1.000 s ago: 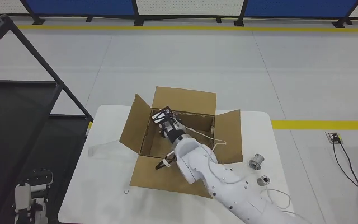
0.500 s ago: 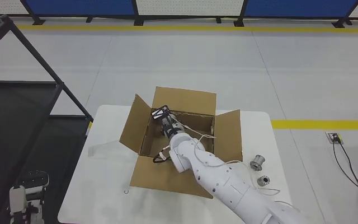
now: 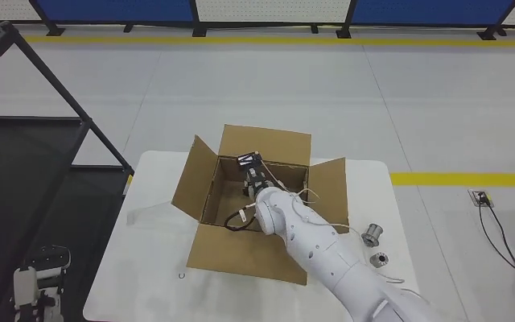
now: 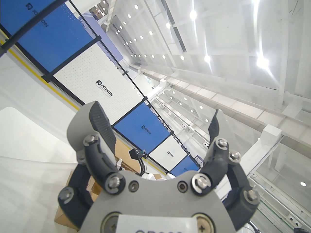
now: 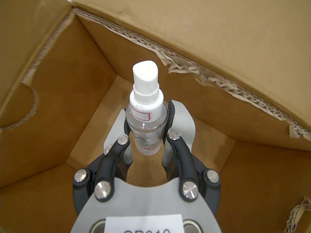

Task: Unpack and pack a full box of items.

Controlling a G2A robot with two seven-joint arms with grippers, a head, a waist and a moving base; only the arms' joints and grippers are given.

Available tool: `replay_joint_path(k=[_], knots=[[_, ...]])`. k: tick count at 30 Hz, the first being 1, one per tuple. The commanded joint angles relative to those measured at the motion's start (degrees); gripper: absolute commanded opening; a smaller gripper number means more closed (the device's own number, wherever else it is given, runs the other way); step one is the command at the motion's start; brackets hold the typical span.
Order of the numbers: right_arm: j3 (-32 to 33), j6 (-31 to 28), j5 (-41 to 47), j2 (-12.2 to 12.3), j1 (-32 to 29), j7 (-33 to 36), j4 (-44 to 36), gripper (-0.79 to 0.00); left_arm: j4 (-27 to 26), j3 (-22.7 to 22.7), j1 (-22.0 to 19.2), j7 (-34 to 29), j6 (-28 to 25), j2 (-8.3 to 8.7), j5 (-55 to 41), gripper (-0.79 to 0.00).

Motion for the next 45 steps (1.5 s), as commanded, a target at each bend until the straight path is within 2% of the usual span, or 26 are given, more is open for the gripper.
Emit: replay_joint_path(k=[1, 7, 14, 21, 22, 25, 26, 45], knots=[[-0.1, -2.5, 0.6, -0.6, 0.5, -0.6, 2.4, -0.785, 0.0, 0.0, 0.0, 0.0, 0.0, 0.0, 0.0, 0.0], [-0.2, -5.9, 0.9, -2.4, 1.2, -3.0, 7.7, -0.785, 0.0, 0.0, 0.0, 0.0, 0.0, 0.0, 0.0, 0.0], [0.3, -7.0, -0.5, -3.3, -0.4, -13.5, 11.6, -0.785, 0.0, 0.0, 0.0, 0.0, 0.0, 0.0, 0.0, 0.0], [1.4, -6.9, -0.4, -4.0, -0.7, -15.8, 14.3, -0.785, 0.0, 0.0, 0.0, 0.0, 0.0, 0.0, 0.0, 0.0], [1.6, -7.0, -0.3, -4.1, -0.7, -15.8, 14.5, -0.64, 0.0, 0.0, 0.0, 0.0, 0.0, 0.0, 0.0, 0.0], [1.8, -7.6, -0.7, -4.3, -0.6, -15.8, 15.3, -0.102, 0.0, 0.0, 0.0, 0.0, 0.0, 0.0, 0.0, 0.0], [1.9, -7.9, -1.0, -4.3, -0.5, -16.0, 15.4, 0.0, 0.0, 0.0, 0.0, 0.0, 0.0, 0.0, 0.0, 0.0], [3.6, -7.5, -6.9, -3.3, -2.6, -17.5, 12.2, 0.0, 0.0, 0.0, 0.0, 0.0, 0.0, 0.0, 0.0, 0.0]])
